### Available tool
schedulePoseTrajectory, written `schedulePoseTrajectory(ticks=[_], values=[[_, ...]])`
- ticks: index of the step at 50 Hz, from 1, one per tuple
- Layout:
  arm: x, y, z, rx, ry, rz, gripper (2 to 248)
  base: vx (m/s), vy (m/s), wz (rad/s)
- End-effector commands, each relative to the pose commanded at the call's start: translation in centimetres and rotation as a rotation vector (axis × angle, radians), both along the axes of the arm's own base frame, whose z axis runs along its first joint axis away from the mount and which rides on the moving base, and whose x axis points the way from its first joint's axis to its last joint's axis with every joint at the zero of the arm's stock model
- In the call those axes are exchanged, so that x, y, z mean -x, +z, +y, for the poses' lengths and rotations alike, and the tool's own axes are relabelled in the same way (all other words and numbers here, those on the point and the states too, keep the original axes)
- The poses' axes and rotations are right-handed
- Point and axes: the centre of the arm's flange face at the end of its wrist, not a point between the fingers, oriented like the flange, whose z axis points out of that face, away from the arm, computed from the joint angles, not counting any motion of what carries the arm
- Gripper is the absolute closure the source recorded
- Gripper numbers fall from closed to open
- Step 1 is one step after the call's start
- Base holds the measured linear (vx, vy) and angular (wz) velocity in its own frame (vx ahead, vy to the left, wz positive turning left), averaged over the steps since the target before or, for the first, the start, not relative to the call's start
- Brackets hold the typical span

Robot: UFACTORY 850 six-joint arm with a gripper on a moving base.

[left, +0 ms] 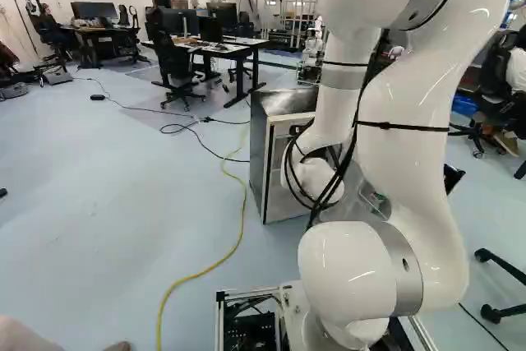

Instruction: Grab a drink from the fridge

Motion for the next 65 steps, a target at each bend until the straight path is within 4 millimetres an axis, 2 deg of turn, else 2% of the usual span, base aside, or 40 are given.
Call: schedulePoseTrajectory(ticks=[34, 65], values=[[0.5, 3.1, 0.1, 0.004, 0.000, -0.059, 155, 0.000, 0.000, 0.000], [-0.5, 5.3, 0.1, -0.003, 0.003, -0.064, 155, 0.000, 0.000, 0.000]])
